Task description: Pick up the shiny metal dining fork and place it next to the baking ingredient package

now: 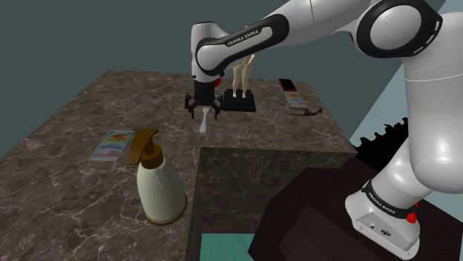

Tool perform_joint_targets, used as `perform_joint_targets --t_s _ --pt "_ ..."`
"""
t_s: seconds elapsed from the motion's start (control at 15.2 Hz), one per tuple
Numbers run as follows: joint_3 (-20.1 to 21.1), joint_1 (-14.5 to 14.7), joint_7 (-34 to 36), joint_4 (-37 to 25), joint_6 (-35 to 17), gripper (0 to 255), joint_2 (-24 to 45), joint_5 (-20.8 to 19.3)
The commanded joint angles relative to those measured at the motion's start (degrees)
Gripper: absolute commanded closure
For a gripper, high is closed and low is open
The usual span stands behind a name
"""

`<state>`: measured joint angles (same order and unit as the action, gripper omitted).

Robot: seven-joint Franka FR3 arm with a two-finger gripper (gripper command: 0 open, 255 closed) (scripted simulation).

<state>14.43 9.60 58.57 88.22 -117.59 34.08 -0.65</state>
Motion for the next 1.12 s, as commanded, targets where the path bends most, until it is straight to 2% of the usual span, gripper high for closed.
perform_joint_targets --t_s 0.0,0.07,0.13,0.73,1.06 --pt "0.00 0.01 0.01 0.01 -0.02 0 0.01 0.00" --pt "0.00 0.00 0.00 0.00 -0.01 0 0.00 0.00" --pt "0.00 0.00 0.00 0.00 -0.01 255 0.00 0.00" --pt "0.00 0.01 0.01 0.01 -0.02 255 0.01 0.00" --pt "0.22 -0.12 0.12 -1.36 2.96 255 -1.64 0.29"
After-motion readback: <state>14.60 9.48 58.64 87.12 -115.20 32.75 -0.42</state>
